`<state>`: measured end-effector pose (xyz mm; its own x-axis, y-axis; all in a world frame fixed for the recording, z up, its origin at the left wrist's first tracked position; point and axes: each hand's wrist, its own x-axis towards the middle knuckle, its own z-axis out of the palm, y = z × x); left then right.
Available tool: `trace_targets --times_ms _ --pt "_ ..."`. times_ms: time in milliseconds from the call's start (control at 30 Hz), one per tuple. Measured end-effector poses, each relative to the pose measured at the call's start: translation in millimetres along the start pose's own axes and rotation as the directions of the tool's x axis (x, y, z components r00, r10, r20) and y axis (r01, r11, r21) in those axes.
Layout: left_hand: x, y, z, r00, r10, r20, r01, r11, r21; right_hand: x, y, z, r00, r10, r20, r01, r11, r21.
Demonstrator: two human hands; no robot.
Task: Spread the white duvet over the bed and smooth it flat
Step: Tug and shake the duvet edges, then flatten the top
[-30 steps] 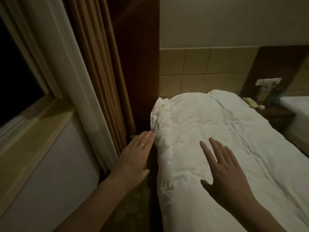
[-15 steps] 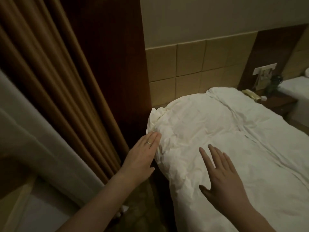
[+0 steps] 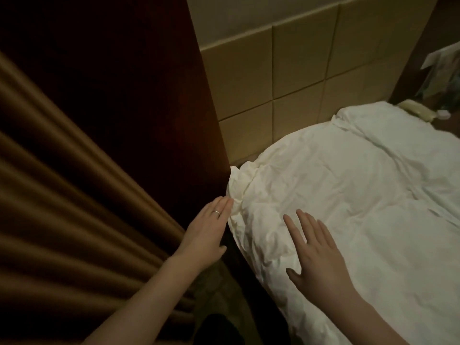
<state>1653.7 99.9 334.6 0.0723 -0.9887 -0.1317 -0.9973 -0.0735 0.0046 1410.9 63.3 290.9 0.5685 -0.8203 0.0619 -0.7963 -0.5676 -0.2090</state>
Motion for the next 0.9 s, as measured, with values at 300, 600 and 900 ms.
trace_targets --times_ms 300,600,900 --pt "231 -123 102 0.904 0.354 0.241 -0.367 0.930 0.010 183 -33 156 0.938 0.345 0.040 -0.347 0.933 0.093" --pt "402 -202 282 0.776 0.382 0.501 -0.506 0.852 0.134 363 -85 397 0.742 0.645 0.184 -0.664 0.669 0.333" --pt "472 -221 374 0.572 0.685 0.451 -0.818 0.438 0.373 445 -74 528 0.519 0.840 0.155 -0.788 0.400 0.468"
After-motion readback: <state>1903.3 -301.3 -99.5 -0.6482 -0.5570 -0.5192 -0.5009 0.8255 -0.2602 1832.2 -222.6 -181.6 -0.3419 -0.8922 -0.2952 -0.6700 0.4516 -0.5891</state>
